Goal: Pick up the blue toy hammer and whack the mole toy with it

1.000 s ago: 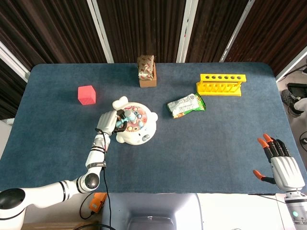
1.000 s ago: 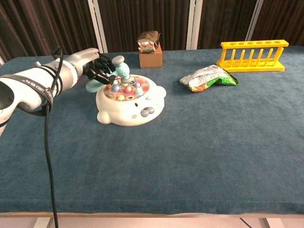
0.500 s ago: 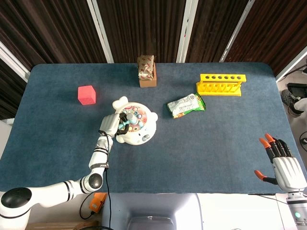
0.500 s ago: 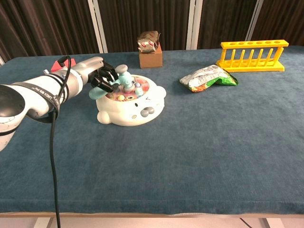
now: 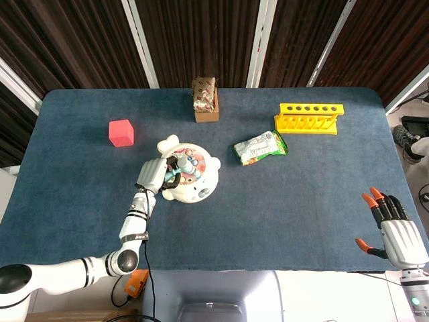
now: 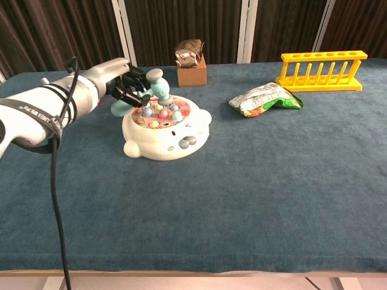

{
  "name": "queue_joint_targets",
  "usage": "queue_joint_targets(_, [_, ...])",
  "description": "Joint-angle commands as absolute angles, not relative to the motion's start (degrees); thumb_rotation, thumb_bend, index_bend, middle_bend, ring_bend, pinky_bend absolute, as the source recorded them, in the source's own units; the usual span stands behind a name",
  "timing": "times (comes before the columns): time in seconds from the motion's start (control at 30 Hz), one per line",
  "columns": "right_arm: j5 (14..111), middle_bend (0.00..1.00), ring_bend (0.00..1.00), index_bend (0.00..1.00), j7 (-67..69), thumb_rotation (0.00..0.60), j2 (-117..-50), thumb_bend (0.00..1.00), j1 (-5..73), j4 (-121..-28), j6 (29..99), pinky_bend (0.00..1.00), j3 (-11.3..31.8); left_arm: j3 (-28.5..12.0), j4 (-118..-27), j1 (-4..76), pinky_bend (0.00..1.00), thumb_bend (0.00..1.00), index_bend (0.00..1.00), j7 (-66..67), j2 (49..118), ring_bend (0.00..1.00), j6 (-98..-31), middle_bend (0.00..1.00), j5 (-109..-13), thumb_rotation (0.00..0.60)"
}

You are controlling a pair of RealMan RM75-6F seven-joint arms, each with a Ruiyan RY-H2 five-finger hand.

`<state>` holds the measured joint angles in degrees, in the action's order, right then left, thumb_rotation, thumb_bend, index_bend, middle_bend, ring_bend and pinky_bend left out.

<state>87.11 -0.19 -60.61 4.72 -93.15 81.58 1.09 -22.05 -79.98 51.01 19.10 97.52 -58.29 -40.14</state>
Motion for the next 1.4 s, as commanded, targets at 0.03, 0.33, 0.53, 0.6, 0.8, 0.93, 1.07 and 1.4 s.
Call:
queue_joint_targets(0.03, [87.3, 0.0, 0.0, 0.0, -0.24, 0.6, -60.64, 0.34, 4.71, -93.23, 81.57, 0.0, 0.98, -19.18, -85.31, 47.46, 1.0, 0.88, 0.58, 18.85, 93.7, 1.0, -62.33, 0.95, -44.59, 0.6])
queue_joint_targets(0.33, [88.21, 0.0, 0.0, 0.0, -1.57, 0.6, -61.41, 0.34, 4.94, -93.47, 81.24, 0.0, 0.51, -11.29, -86.99, 38.2, 1.0, 0.84, 0.61, 14.04, 90.28, 0.94, -67.75, 0.91, -51.59, 0.6])
queue_joint_targets(0.53, [88.86, 0.0, 0.0, 0.0, -2.05, 0.6, -61.59, 0.34, 5.05, -93.52, 81.18, 0.0, 0.24, -8.9, -84.0, 36.2, 1.0, 0.81, 0.61, 12.53, 91.51, 0.89, -67.33, 0.86, -53.56, 0.6])
queue_joint_targets(0.6, [89.4, 0.0, 0.0, 0.0, -1.99, 0.6, -61.66, 0.34, 5.26, -93.58, 80.93, 0.0, 0.01, -7.84, -80.93, 35.3, 1.0, 0.81, 0.62, 11.79, 93.23, 0.87, -65.66, 0.84, -52.79, 0.6])
queue_joint_targets(0.8, [89.33, 0.0, 0.0, 0.0, -1.63, 0.6, -61.54, 0.34, 5.26, -93.41, 80.97, 0.0, 0.01, -8.55, -74.72, 34.6, 1.0, 0.81, 0.62, 9.93, 96.63, 0.8, -63.61, 0.79, -53.3, 0.6])
queue_joint_targets(0.93, [89.07, 0.0, 0.0, 0.0, -1.7, 0.6, -61.54, 0.34, 5.27, -93.4, 80.91, 0.0, 0.09, -9.0, -73.02, 34.4, 1.0, 0.8, 0.62, 9.64, 97.51, 0.75, -62.19, 0.77, -53.25, 0.6])
queue_joint_targets(1.07, [88.97, 0.0, 0.0, 0.0, -1.75, 0.6, -61.55, 0.34, 5.21, -93.43, 81.05, 0.0, 0.14, -9.32, -72.29, 34.32, 0.97, 0.79, 0.62, 9.82, 98.05, 0.7, -60.83, 0.72, -53.54, 0.6])
queue_joint_targets(1.4, [88.85, 0.0, 0.0, 0.0, -1.63, 0.6, -61.5, 0.34, 5.21, -93.47, 81.06, 0.0, 0.17, -9.43, -71.12, 33.79, 0.58, 0.61, 0.43, 8.28, 97.93, 0.45, -58.17, 0.48, -55.78, 0.6])
